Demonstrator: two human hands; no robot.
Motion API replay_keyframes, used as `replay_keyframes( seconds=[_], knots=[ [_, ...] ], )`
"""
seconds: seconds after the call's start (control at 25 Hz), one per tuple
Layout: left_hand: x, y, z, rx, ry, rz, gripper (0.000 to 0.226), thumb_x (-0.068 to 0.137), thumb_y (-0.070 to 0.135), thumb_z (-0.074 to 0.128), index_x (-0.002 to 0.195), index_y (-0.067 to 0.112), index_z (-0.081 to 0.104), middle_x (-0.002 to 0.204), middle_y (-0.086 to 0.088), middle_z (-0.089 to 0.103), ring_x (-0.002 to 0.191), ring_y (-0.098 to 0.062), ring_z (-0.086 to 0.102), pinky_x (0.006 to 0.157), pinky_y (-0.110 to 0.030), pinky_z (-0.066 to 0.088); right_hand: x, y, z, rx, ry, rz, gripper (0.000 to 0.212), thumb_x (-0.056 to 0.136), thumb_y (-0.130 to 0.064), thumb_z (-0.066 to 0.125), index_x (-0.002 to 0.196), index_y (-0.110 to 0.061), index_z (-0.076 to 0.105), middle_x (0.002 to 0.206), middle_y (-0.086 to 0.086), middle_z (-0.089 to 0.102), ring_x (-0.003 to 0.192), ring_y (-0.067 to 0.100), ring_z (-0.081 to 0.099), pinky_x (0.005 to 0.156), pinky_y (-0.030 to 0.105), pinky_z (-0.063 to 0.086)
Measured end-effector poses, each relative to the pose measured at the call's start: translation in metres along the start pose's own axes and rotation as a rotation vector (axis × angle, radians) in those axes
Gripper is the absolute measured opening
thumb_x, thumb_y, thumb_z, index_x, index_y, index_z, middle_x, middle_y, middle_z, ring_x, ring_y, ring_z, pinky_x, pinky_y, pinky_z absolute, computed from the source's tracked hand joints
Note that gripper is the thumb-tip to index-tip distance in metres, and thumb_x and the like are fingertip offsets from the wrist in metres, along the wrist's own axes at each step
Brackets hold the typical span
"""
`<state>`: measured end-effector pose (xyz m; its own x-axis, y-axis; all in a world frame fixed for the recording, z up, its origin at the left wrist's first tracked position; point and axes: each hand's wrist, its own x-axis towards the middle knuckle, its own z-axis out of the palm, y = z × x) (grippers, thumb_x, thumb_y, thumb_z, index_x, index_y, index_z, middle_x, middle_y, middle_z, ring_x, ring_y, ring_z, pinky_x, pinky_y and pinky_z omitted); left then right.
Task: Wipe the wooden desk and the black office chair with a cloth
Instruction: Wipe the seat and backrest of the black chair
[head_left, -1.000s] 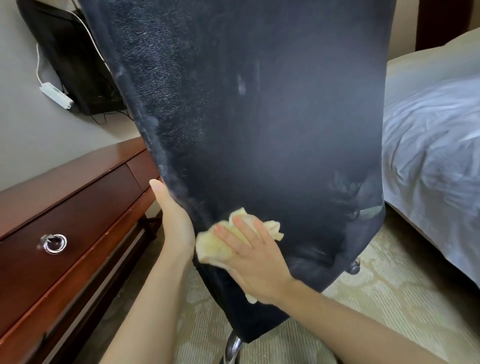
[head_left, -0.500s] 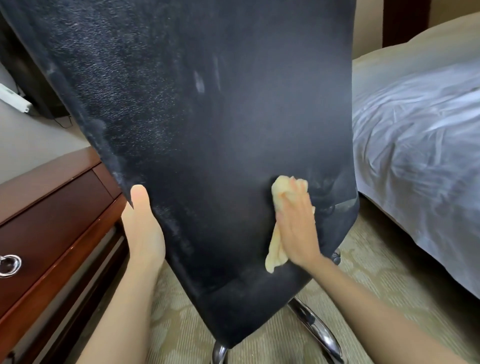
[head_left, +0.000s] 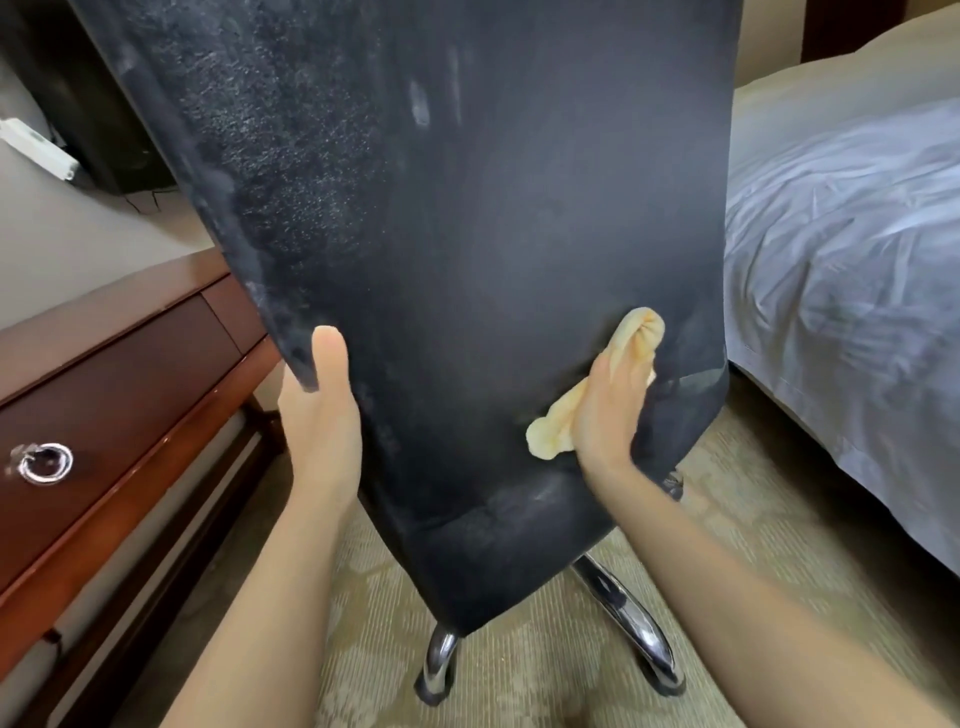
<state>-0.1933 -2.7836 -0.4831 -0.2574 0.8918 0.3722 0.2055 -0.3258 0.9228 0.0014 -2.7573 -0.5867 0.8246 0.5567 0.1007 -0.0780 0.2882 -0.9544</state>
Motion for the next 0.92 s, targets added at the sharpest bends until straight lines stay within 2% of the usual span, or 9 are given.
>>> replay_keyframes(
  seconds=[0.12,0.2,0.28,0.36,0.4,0.48,0.64,0.76,0.92],
  knots=[
    [-0.010,-0.014,-0.005,0.008,-0.140,-0.084,0.084,0.063,0.075,0.050,0.136,0.035,0.040,0.120,0.021,0.047,0.106,-0.005,0.048,0.088,-0.028,0.037,-0.064,0.022,0.009,-0.214,-0.152,-0.348,0.061,0.094,-0.048,0.020,0.142,-0.013,0.030,0.146,0.009,0.034,0.137,0.026,0.028,0.114,0.036,0.023],
    [-0.008,-0.020,-0.008,0.004,-0.164,-0.149,0.072,0.065,0.072,0.054,0.127,0.037,0.044,0.114,0.020,0.051,0.101,-0.006,0.051,0.082,-0.026,0.040,-0.089,0.030,0.011,-0.494,-0.166,-0.552,0.029,0.086,-0.039,0.031,0.098,-0.014,0.042,0.098,0.004,0.045,0.094,0.035,0.044,0.086,0.040,0.040],
    [-0.003,-0.024,-0.009,-0.008,-0.155,-0.184,0.048,0.075,0.067,0.058,0.114,0.040,0.045,0.102,0.023,0.053,0.092,-0.003,0.053,0.073,-0.023,0.041,-0.107,0.035,0.016,-0.756,-0.274,-0.871,0.036,0.067,-0.029,0.059,0.077,-0.021,0.026,0.076,-0.004,0.026,0.071,0.020,0.025,0.068,0.037,0.029],
    [-0.002,-0.025,-0.009,0.001,-0.131,-0.173,0.045,0.072,0.066,0.057,0.108,0.041,0.045,0.095,0.026,0.054,0.087,0.000,0.053,0.068,-0.021,0.041,-0.129,0.067,0.008,-0.791,-0.606,-1.312,0.042,0.076,-0.022,0.066,0.110,-0.035,0.044,0.106,-0.005,0.046,0.101,0.028,0.037,0.092,0.042,0.030],
    [-0.002,-0.025,-0.010,0.003,-0.115,-0.171,0.044,0.070,0.065,0.056,0.106,0.042,0.046,0.093,0.027,0.053,0.086,0.002,0.053,0.066,-0.020,0.040,-0.128,0.080,0.000,-0.881,-0.718,-1.527,0.059,0.086,-0.028,0.057,0.136,-0.046,0.031,0.138,-0.009,0.040,0.126,0.031,0.028,0.108,0.046,0.020],
    [-0.002,-0.027,-0.009,-0.001,-0.097,-0.177,0.028,0.078,0.062,0.055,0.097,0.044,0.047,0.091,0.029,0.052,0.083,0.004,0.052,0.063,-0.018,0.038,-0.110,0.093,-0.014,-1.116,-0.818,-1.829,0.067,0.081,-0.044,0.060,0.142,-0.035,0.032,0.153,-0.014,0.021,0.142,0.027,0.008,0.116,0.049,0.002],
    [0.001,-0.028,-0.010,0.015,-0.057,-0.166,0.013,0.085,0.060,0.051,0.090,0.048,0.048,0.087,0.036,0.053,0.081,0.009,0.054,0.063,-0.014,0.037,-0.060,0.089,-0.030,-1.091,-0.720,-1.791,0.043,0.066,-0.037,0.073,0.108,-0.029,0.068,0.139,-0.010,0.049,0.130,0.024,0.030,0.108,0.044,0.020],
    [-0.001,-0.027,-0.010,-0.002,-0.027,-0.149,0.013,0.082,0.059,0.053,0.086,0.047,0.050,0.071,0.045,0.056,0.068,0.024,0.054,0.056,-0.006,0.038,-0.032,0.091,-0.045,-0.946,-0.574,-1.594,0.035,0.076,-0.024,0.053,0.111,-0.026,0.053,0.132,0.003,0.041,0.120,0.033,0.035,0.101,0.045,0.026],
    [-0.003,-0.025,-0.008,-0.023,-0.011,-0.162,0.026,0.067,0.065,0.054,0.086,0.047,0.051,0.076,0.040,0.059,0.073,0.018,0.059,0.055,-0.006,0.040,-0.008,0.111,-0.054,-0.765,-0.310,-0.946,0.038,0.089,-0.023,0.036,0.126,-0.017,0.034,0.139,0.014,0.028,0.131,0.034,0.027,0.107,0.046,0.023]
  ],
)
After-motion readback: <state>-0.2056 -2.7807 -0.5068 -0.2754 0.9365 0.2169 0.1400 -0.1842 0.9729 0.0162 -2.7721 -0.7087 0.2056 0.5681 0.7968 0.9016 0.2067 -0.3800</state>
